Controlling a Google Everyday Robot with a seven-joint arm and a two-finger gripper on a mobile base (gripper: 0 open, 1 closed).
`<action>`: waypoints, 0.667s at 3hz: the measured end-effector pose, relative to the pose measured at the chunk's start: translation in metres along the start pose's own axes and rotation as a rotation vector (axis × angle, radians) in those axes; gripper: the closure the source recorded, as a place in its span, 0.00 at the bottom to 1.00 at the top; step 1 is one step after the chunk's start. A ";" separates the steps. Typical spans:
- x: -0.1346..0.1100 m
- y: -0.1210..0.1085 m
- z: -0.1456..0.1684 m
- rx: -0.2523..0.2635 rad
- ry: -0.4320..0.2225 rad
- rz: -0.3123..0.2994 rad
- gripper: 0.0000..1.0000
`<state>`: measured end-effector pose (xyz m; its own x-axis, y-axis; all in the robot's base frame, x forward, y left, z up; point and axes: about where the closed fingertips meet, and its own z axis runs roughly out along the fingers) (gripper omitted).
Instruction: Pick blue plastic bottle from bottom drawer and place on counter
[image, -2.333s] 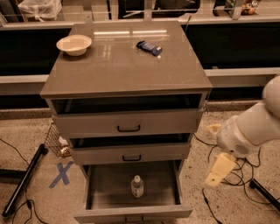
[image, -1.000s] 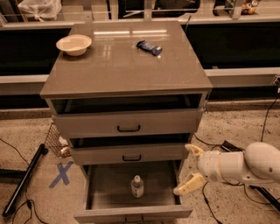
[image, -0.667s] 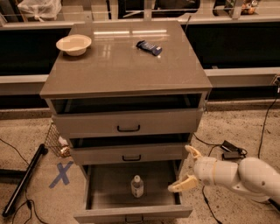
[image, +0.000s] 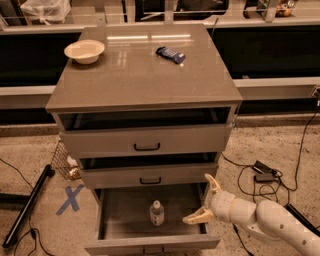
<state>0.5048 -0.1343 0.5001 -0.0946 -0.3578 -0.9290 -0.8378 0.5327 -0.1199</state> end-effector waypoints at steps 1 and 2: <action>0.002 0.003 0.008 -0.039 0.034 -0.010 0.00; 0.008 0.007 0.039 -0.085 0.027 -0.086 0.00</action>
Offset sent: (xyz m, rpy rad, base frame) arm -0.0112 0.1110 -0.1819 0.0464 -0.0405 0.2742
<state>0.5185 -0.1036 0.4785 -0.0341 -0.4201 -0.9068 -0.8858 0.4328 -0.1672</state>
